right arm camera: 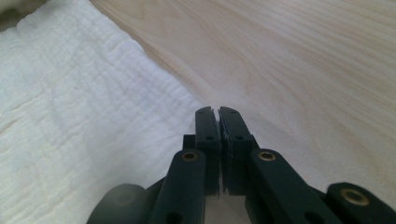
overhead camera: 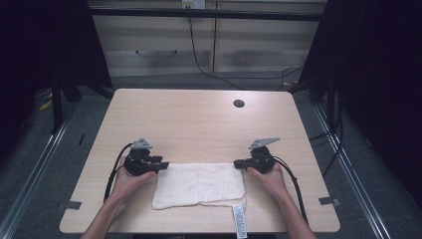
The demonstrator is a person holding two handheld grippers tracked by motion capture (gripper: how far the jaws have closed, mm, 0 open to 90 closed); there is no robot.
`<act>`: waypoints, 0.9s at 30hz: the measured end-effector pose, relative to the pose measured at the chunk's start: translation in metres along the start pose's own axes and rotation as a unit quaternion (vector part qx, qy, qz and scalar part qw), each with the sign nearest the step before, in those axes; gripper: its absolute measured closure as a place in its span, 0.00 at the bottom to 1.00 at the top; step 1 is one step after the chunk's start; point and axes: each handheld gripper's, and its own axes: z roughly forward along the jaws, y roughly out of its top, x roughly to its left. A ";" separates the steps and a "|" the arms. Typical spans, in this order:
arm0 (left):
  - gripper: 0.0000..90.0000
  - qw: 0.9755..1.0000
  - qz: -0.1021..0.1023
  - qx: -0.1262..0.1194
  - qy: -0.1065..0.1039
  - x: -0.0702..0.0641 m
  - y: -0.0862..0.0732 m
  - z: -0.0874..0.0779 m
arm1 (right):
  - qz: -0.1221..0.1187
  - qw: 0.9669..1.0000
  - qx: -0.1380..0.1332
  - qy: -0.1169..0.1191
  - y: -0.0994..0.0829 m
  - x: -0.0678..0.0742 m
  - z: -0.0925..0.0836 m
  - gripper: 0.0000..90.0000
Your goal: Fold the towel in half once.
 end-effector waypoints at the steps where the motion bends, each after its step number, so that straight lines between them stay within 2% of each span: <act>1: 0.62 1.000 0.000 0.000 0.000 0.000 0.000 0.000 | 0.000 1.000 0.000 0.000 0.000 0.000 0.000 0.97; 4: 0.61 1.000 0.001 0.000 0.008 0.001 -0.002 0.000 | -0.006 1.000 -0.001 -0.002 0.000 0.000 0.000 0.97; 5: 0.61 1.000 0.006 0.001 0.009 0.002 -0.002 -0.002 | -0.003 1.000 -0.002 -0.001 0.000 0.000 0.000 0.97; 7: 0.61 1.000 0.003 -0.003 0.007 0.002 -0.003 -0.002 | -0.002 1.000 -0.002 0.000 0.000 0.000 0.000 0.97; 8: 0.61 1.000 0.005 -0.003 0.014 0.001 -0.003 -0.002 | 0.001 1.000 0.000 -0.001 0.000 0.000 0.000 0.97; 16: 0.66 0.999 0.026 0.016 0.013 -0.002 -0.006 0.003 | 0.006 1.000 -0.003 0.003 0.001 -0.002 0.002 0.97; 19: 0.71 0.999 0.030 0.015 0.009 -0.004 -0.007 0.004 | 0.009 1.000 -0.007 0.006 0.001 -0.003 0.003 0.97; 20: 0.76 0.999 0.047 0.018 0.011 -0.004 -0.007 0.004 | 0.007 1.000 -0.006 0.005 0.001 -0.003 0.003 0.97; 21: 0.80 0.999 0.047 0.018 0.011 -0.004 -0.007 0.004 | 0.007 1.000 -0.006 0.005 0.001 -0.003 0.003 0.97; 22: 0.89 0.998 0.059 0.021 -0.002 -0.007 -0.009 0.003 | 0.006 1.000 -0.004 0.001 0.002 -0.002 0.003 0.97; 25: 0.94 0.998 0.063 0.021 -0.001 -0.009 -0.009 0.004 | 0.007 1.000 -0.006 0.001 0.002 -0.001 0.003 0.97; 27: 0.95 0.998 0.055 0.022 -0.005 -0.007 -0.009 0.003 | 0.009 1.000 -0.011 0.005 0.003 0.000 0.003 0.97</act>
